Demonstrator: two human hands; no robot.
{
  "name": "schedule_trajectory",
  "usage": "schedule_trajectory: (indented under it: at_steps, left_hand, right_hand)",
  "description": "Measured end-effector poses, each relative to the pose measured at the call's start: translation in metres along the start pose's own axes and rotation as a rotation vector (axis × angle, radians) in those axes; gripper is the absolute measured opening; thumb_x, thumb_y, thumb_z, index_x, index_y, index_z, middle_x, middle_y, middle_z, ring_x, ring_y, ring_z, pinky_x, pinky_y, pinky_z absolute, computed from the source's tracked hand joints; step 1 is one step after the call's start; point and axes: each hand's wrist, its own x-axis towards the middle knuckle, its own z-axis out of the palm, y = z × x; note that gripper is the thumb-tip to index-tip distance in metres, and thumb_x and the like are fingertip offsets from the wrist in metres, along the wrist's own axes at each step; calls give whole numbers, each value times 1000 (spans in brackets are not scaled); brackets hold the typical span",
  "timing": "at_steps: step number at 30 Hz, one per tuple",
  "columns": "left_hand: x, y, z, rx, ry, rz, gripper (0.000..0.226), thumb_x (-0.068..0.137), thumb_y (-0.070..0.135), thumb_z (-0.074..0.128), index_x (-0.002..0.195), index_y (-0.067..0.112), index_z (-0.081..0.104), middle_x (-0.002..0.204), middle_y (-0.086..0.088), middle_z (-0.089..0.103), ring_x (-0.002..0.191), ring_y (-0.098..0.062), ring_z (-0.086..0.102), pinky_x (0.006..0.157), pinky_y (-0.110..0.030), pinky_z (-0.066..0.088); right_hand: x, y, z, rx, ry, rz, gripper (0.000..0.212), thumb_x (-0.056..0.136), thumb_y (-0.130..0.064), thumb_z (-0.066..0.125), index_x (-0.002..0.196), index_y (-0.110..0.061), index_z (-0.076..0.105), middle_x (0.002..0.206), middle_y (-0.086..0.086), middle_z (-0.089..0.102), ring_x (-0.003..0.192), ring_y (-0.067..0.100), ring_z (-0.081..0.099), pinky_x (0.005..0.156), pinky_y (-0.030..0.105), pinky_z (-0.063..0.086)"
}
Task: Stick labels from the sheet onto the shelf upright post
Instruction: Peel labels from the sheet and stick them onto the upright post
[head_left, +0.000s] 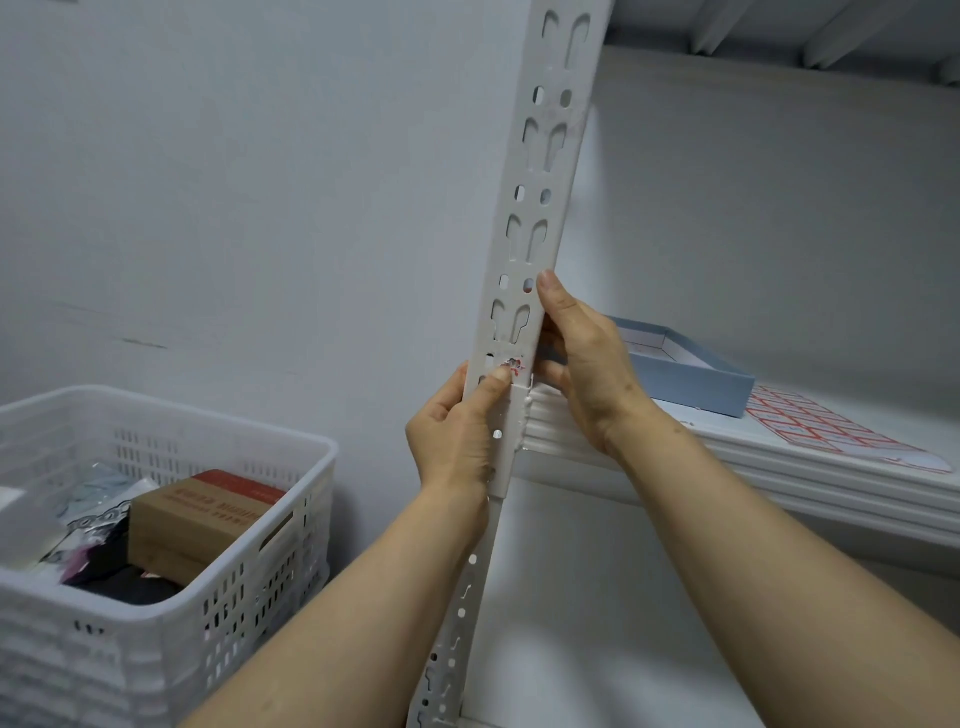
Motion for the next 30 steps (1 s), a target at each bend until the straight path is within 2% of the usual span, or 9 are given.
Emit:
schedule_trajectory:
  at_steps: [8, 12, 16, 20, 23, 25, 27, 29, 30]
  left_hand:
    - [-1, 2, 1, 4, 10, -7, 12, 79, 11, 72, 86, 20, 72, 64, 11, 72, 53, 5, 64, 45, -9, 46]
    - [-1, 3, 1, 6, 3, -7, 14, 78, 12, 73, 77, 25, 68, 56, 17, 68, 47, 8, 61, 42, -9, 44]
    - [0, 2, 1, 4, 6, -9, 19, 78, 12, 73, 73, 28, 65, 52, 18, 66, 44, 7, 59, 40, -10, 44]
    - [1, 0, 1, -1, -20, 3, 24, 79, 11, 72, 70, 30, 60, 46, 21, 62, 41, 9, 57, 39, -8, 43]
    - [4, -2, 0, 5, -48, 1, 24, 79, 10, 72, 69, 27, 59, 45, 21, 62, 41, 10, 57, 39, -7, 42]
    - [8, -3, -4, 8, -74, -6, 16, 80, 10, 71, 78, 26, 68, 57, 16, 69, 50, 7, 62, 45, -8, 46]
    - [11, -5, -10, 28, -126, -16, 16, 82, 9, 68, 92, 20, 74, 81, 5, 76, 68, -3, 68, 57, -14, 53]
    - [14, -6, -15, 45, -168, -36, 24, 82, 8, 63, 102, 17, 74, 100, -3, 74, 85, -13, 69, 72, -24, 57]
    - [14, -5, -15, 38, -191, -58, 28, 81, 10, 60, 106, 15, 73, 107, -7, 73, 95, -19, 68, 82, -31, 56]
  right_hand:
    - [1, 1, 1, -4, 2, 1, 35, 92, -49, 48, 93, -21, 69, 108, 18, 67, 104, 39, 60, 93, 59, 45]
    - [2, 1, 1, 13, 18, 10, 42, 91, -50, 49, 99, -13, 67, 110, 21, 64, 105, 41, 58, 93, 58, 46]
    - [3, 2, 1, 15, 17, 3, 39, 91, -50, 49, 100, -17, 68, 111, 20, 65, 106, 40, 59, 93, 58, 46]
    - [3, 2, 0, 26, 14, -4, 51, 92, -48, 49, 107, -1, 62, 114, 26, 60, 107, 44, 55, 94, 59, 45]
    - [2, 1, 0, 46, 14, -2, 49, 93, -46, 48, 106, -1, 62, 113, 25, 61, 107, 42, 56, 94, 57, 45]
    - [4, 2, 0, 34, 23, -2, 48, 93, -47, 48, 105, -3, 63, 112, 25, 63, 106, 43, 57, 94, 59, 45]
    - [4, 5, 2, 22, 27, -5, 51, 88, -53, 51, 111, -9, 63, 112, 20, 65, 104, 40, 60, 94, 58, 46]
    - [6, 12, 3, 8, 100, -43, 61, 79, -56, 58, 123, -13, 55, 122, 8, 62, 109, 26, 62, 97, 50, 47]
    - [3, 16, 3, -31, 179, -115, 56, 81, -50, 61, 124, -15, 53, 125, 2, 59, 110, 19, 60, 98, 44, 48]
